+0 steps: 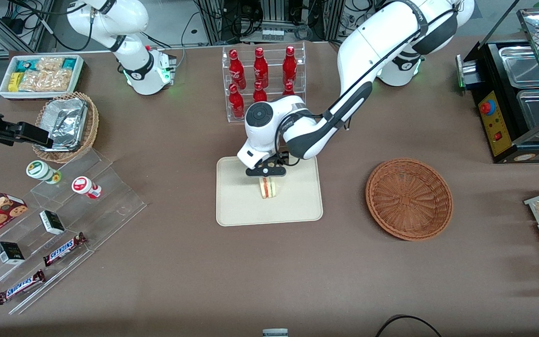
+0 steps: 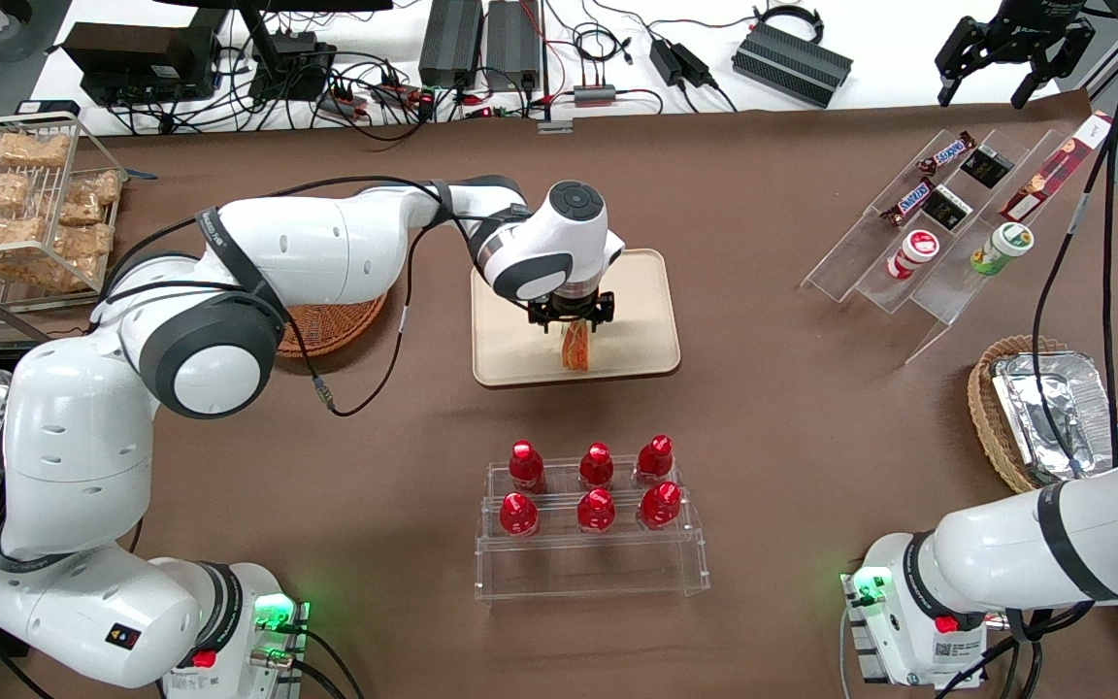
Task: Place sandwich from basket to tray
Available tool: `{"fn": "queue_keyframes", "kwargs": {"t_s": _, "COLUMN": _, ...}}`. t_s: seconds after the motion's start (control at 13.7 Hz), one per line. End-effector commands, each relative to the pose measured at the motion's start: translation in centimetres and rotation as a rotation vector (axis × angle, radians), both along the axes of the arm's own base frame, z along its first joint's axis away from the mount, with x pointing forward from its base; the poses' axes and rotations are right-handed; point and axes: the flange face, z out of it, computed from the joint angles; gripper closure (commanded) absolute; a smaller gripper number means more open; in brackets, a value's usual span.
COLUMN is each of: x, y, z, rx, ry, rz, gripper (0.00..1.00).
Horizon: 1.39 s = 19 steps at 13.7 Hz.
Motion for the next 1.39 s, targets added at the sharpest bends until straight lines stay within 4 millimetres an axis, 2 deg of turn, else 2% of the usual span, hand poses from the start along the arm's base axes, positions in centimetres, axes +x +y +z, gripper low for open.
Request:
{"fn": "queue_keyframes", "kwargs": {"t_s": 0.0, "x": 1.0, "y": -0.3, "z": 1.8, "rx": -0.015, "ry": -0.04, "rz": 0.014, "gripper": 0.01}}
{"fn": "queue_keyframes", "kwargs": {"t_s": 0.07, "x": 1.2, "y": -0.3, "z": 2.4, "rx": -0.02, "ry": -0.049, "rz": 0.02, "gripper": 0.01}}
{"fn": "queue_keyframes", "kwargs": {"t_s": 0.22, "x": 4.0, "y": 0.4, "z": 5.6, "rx": -0.056, "ry": -0.089, "rz": 0.074, "gripper": 0.01}}
{"fn": "queue_keyframes", "kwargs": {"t_s": 0.29, "x": 4.7, "y": 0.9, "z": 7.2, "rx": -0.069, "ry": -0.111, "rz": 0.085, "gripper": 0.01}}
{"fn": "queue_keyframes", "kwargs": {"t_s": 0.44, "x": 7.7, "y": 3.7, "z": 10.6, "rx": -0.091, "ry": -0.153, "rz": 0.145, "gripper": 0.01}}
{"fn": "queue_keyframes", "kwargs": {"t_s": 0.58, "x": 8.8, "y": 6.0, "z": 14.5, "rx": -0.08, "ry": -0.19, "rz": 0.193, "gripper": 0.01}}
{"fn": "queue_keyframes", "kwargs": {"t_s": 0.8, "x": 12.4, "y": 13.9, "z": 20.0, "rx": -0.004, "ry": -0.19, "rz": 0.322, "gripper": 0.01}}
{"fn": "queue_keyframes", "kwargs": {"t_s": 0.95, "x": 13.8, "y": 18.1, "z": 23.3, "rx": -0.018, "ry": -0.177, "rz": 0.35, "gripper": 0.01}}
{"fn": "queue_keyframes", "kwargs": {"t_s": 1.17, "x": 14.4, "y": 24.5, "z": 27.7, "rx": 0.014, "ry": -0.121, "rz": 0.333, "gripper": 0.01}}
{"fn": "queue_keyframes", "kwargs": {"t_s": 1.31, "x": 13.8, "y": 27.6, "z": 30.4, "rx": 0.027, "ry": -0.091, "rz": 0.307, "gripper": 0.01}}
